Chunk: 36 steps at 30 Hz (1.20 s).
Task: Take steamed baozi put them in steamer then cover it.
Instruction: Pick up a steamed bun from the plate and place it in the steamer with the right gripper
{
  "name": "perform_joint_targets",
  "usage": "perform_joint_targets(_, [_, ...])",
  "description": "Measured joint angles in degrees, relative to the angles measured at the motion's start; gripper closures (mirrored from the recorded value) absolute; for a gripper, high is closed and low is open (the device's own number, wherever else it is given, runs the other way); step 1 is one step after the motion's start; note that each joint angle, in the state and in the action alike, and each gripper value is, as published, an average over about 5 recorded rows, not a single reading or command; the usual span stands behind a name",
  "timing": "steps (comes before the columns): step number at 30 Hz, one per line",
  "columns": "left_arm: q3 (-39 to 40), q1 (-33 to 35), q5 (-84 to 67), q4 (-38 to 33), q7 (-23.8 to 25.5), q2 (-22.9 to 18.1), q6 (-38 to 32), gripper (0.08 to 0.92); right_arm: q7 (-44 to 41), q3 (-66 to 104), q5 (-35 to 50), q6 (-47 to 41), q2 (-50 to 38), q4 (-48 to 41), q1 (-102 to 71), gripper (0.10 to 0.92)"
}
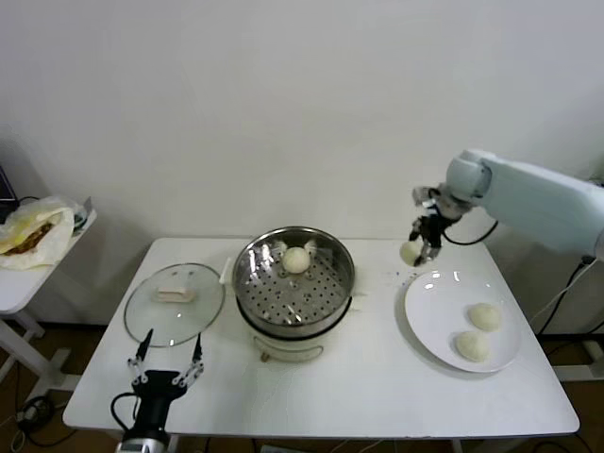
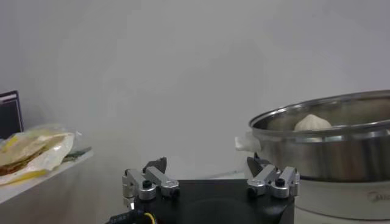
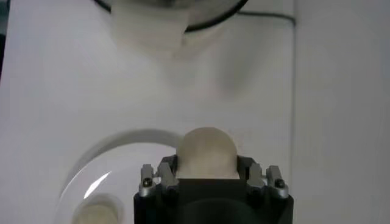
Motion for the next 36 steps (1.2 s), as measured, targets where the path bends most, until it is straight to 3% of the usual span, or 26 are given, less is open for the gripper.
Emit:
perform_joint_targets(14, [0.32,1.48,0.19,-1.06,0.37,0.35,-0.80,0.177,3.34,-2.03,11.63,-3.93,16.23,0.17,3.87,0.381])
perform_joint_targets(36, [-1.39,3.56,-0.94,-0.76,0.28,1.06,-1.95,0.177,4.43,-4.16,12.02,-4.50,33.90,-6.86,-5.54,0.381])
